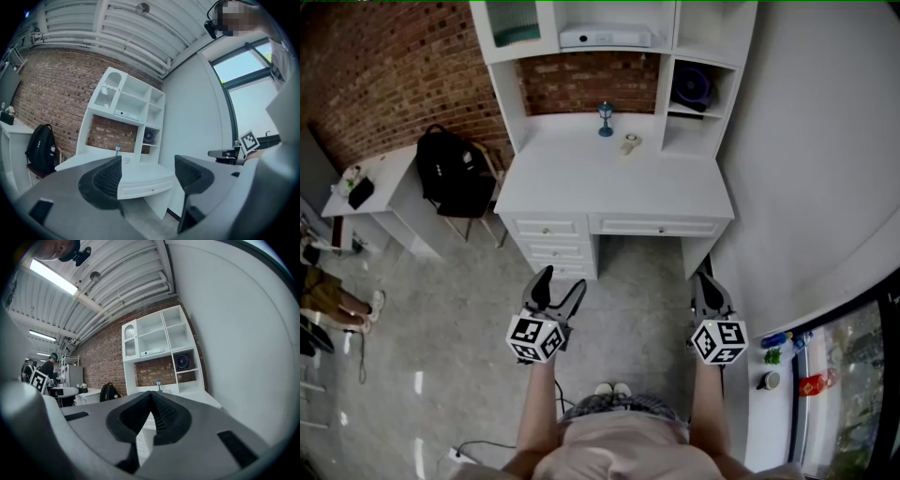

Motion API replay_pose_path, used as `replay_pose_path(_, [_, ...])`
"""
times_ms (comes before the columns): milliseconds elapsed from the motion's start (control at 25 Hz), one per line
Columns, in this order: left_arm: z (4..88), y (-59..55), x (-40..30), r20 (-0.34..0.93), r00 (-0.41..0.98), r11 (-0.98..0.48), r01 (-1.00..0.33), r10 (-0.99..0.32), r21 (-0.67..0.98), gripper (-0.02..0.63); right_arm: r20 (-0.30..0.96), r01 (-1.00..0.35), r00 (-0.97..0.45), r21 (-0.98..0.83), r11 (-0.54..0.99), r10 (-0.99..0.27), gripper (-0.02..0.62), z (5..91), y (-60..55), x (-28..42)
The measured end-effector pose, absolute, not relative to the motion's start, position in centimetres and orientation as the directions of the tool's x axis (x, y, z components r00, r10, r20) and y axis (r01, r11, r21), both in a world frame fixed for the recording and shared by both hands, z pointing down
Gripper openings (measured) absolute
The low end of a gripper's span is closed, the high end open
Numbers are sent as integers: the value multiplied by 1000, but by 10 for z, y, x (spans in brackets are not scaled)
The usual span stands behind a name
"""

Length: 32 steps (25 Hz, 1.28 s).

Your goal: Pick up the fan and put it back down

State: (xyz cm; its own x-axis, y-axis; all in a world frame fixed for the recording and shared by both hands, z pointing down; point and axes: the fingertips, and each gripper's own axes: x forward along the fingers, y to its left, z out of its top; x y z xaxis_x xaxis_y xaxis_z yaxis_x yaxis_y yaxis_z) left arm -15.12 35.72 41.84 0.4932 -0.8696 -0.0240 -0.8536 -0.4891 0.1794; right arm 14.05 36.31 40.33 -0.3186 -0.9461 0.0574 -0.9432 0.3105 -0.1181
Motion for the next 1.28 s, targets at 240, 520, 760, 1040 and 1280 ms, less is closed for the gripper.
replay_pose_path(240, [414,346,-158,-25,500,-498,-854,-865,153,359,61,-949,-295,-132,286,-953,17,403,357,133])
replay_pose_path(520, [421,334,-158,-17,535,-532,-835,-845,137,360,66,-950,-287,-144,276,-956,17,412,351,122])
replay_pose_path(760, [423,322,-158,-11,556,-551,-823,-831,140,360,66,-954,-269,-153,256,-961,16,414,347,121])
replay_pose_path(1040, [421,293,-146,-19,577,-573,-807,-817,141,360,67,-960,-250,-147,238,-966,17,412,324,127])
replay_pose_path(1280, [423,258,-146,-14,576,-573,-809,-817,134,360,60,-958,-250,-159,239,-966,17,413,290,128])
